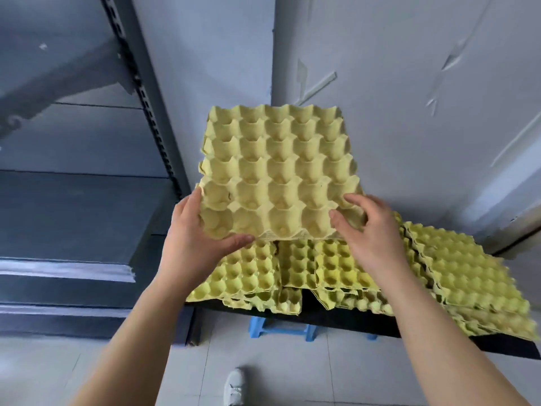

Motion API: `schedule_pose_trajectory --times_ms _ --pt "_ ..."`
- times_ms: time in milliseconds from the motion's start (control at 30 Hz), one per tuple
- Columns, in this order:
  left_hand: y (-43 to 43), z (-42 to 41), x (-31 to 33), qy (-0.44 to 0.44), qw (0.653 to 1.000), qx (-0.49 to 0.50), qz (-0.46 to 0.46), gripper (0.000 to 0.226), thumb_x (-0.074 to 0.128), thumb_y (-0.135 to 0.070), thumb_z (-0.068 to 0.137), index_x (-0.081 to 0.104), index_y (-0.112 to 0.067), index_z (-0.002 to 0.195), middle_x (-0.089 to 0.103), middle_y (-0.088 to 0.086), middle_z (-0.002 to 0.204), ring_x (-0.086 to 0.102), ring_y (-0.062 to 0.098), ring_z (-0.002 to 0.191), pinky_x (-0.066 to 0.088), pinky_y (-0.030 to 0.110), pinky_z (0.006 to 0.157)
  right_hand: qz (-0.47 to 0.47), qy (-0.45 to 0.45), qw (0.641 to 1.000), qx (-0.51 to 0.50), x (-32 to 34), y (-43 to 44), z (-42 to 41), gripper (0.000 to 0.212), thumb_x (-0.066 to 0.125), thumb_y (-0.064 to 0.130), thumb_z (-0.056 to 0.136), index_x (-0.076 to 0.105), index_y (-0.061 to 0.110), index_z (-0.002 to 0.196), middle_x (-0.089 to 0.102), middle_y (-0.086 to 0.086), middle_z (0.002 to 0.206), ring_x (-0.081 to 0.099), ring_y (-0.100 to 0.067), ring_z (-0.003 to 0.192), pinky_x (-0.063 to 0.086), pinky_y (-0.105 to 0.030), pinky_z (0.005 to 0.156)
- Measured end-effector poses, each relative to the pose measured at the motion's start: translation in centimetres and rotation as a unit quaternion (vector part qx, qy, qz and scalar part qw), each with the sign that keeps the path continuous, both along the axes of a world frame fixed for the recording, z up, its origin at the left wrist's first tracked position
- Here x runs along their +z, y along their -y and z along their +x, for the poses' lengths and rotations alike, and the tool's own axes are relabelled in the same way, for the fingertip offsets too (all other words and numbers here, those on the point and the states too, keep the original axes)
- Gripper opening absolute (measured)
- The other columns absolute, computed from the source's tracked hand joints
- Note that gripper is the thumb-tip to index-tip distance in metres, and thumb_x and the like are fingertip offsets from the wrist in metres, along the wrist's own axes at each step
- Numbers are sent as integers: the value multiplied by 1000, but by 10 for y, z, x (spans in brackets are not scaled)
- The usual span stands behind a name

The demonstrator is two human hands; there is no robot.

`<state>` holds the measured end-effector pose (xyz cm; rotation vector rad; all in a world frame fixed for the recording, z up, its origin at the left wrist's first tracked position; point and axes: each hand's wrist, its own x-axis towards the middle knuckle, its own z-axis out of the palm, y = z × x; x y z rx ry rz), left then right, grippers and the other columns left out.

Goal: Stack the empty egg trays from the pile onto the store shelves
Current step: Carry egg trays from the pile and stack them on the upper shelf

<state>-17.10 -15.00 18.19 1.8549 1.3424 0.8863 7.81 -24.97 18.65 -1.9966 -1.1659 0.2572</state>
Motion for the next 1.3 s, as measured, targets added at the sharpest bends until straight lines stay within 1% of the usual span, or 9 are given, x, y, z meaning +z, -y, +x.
schedule_pose_trajectory --times_ms 300,467,567,667,733,833,967,1133,1300 --pt "9 -97 120 47 984 78 156 113 83 -64 47 37 -33 145 45 -14 138 45 1 118 38 23 91 134 17 990 49 116 -17 -82 49 63 51 84 59 25 125 55 4 129 46 -3 108 36 -23 89" --pt "3 -175 151 75 975 105 181 106 85 -60 50 41 -33 142 52 -13 133 50 6 118 44 29 98 171 35 981 86 160 -41 -159 48 64 49 84 60 23 124 57 -1 127 53 -10 112 42 -27 91" --pt "-4 -233 160 85 972 126 180 109 84 -63 48 40 -32 143 55 -12 131 53 9 118 46 38 101 185 35 976 104 175 -60 -217 46 65 48 84 60 23 122 58 0 124 55 0 97 40 -22 83" --pt "-14 -295 169 94 967 148 185 117 79 -71 41 39 -32 144 56 -12 130 54 10 118 46 38 101 194 28 973 121 184 -82 -277 44 64 48 84 60 25 121 58 0 124 53 -8 105 38 -24 83" --pt "-22 -337 175 99 965 159 186 121 76 -75 37 40 -31 144 57 -12 129 54 8 117 46 33 99 197 17 970 138 189 -97 -317 42 62 48 85 60 26 121 57 -1 126 50 -8 106 37 -24 84" --pt "-38 -395 183 99 961 170 195 114 72 -80 35 45 -36 136 61 -21 114 55 -10 100 41 8 78 201 8 967 157 197 -120 -374 39 62 46 86 61 26 120 58 -2 124 52 -13 109 36 -24 83" --pt "-65 -462 190 99 954 197 204 118 74 -83 32 44 -37 137 53 -33 104 48 -28 89 35 6 69 198 1 963 182 206 -156 -440 41 61 48 86 60 26 120 57 -2 126 52 -16 115 38 -26 85" --pt "-111 -534 198 93 950 228 192 130 73 -81 32 38 -27 145 50 -14 117 48 2 109 36 21 89 190 17 956 225 221 -206 -508 52 59 56 84 57 26 126 52 1 135 44 -17 126 35 -28 91" --pt "-167 -593 209 94 945 241 197 124 73 -79 35 40 -25 142 50 -13 117 47 5 108 33 17 82 171 27 953 249 235 -267 -562 61 54 64 82 50 30 132 46 1 140 38 -21 132 36 -33 93"
